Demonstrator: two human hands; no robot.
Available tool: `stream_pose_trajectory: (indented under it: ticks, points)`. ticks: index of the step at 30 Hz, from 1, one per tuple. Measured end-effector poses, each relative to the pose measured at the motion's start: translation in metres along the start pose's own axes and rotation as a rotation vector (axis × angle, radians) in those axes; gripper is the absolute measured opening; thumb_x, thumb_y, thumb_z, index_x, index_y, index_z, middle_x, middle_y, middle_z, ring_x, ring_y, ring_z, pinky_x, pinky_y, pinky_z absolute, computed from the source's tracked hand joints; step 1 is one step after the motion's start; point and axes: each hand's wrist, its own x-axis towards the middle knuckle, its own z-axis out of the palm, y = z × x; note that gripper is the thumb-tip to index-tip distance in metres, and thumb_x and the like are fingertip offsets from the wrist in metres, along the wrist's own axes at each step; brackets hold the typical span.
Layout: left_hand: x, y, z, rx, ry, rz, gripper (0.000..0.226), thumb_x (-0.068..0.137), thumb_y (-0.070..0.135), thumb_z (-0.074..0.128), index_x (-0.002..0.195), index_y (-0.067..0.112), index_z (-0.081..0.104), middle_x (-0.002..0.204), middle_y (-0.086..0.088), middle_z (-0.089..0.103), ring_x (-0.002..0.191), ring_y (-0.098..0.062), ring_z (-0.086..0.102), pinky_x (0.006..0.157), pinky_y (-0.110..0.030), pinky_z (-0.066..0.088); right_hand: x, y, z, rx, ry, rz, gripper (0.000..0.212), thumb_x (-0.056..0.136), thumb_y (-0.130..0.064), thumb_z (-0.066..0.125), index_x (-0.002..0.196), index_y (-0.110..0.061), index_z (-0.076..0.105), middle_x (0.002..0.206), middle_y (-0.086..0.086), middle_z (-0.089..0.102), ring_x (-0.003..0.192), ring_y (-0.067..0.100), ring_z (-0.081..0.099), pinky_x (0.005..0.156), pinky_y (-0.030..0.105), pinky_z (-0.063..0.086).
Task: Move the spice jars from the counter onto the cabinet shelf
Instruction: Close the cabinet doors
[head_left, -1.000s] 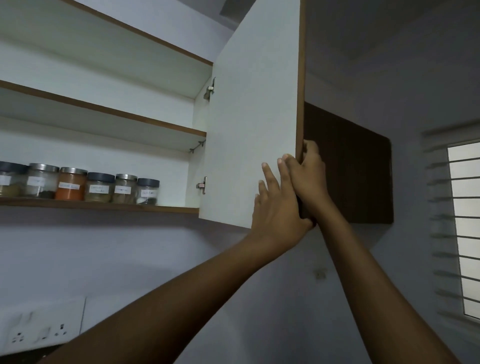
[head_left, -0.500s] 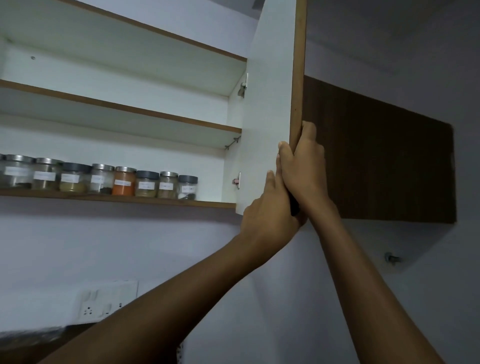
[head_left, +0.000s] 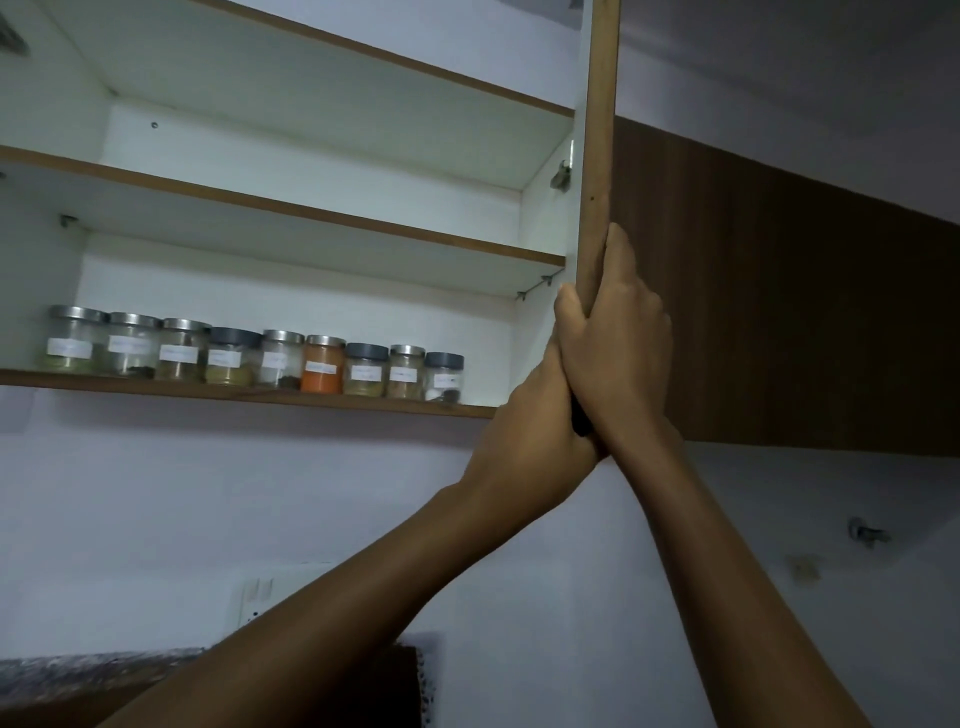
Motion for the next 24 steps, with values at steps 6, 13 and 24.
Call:
stream_pose_trajectory:
  ticks: [6, 13, 24]
  points:
    - [-0.012, -0.039, -0.044, -0.010, 0.074, 0.005, 0.061, 0.086, 0.011, 0.066, 0.138, 0.006, 0.034, 0.102, -0.009, 0.065, 0.082, -0.011, 0.060, 0.069, -0.016, 0.049, -0.010, -0.036, 0.046, -0.054, 0.042, -0.040, 0.059, 0.096, -0.030, 0.048, 0.147, -0.013, 0.023, 0.129, 0.007, 0.056, 0.106, 0.022, 0.060, 0.085, 0.029, 0.047]
    - [-0.019, -0.078, -0.079, -0.029, 0.107, 0.027, 0.052, 0.088, 0.012, 0.064, 0.133, 0.007, 0.040, 0.092, 0.000, 0.064, 0.072, 0.001, 0.057, 0.064, -0.007, 0.048, -0.019, -0.062, 0.090, -0.086, 0.038, -0.061, 0.061, 0.095, -0.032, 0.047, 0.148, -0.016, 0.020, 0.129, 0.007, 0.053, 0.107, 0.022, 0.058, 0.085, 0.031, 0.047]
    - [-0.031, -0.147, -0.133, 0.066, 0.195, -0.050, 0.036, 0.090, 0.013, 0.060, 0.125, 0.011, 0.049, 0.100, -0.003, 0.069, 0.086, -0.011, 0.066, 0.074, -0.031, 0.057, -0.035, -0.090, 0.176, -0.092, -0.013, -0.059, 0.064, 0.094, -0.040, 0.046, 0.149, -0.021, 0.018, 0.150, 0.012, 0.032, 0.134, 0.028, 0.035, 0.099, 0.042, 0.042]
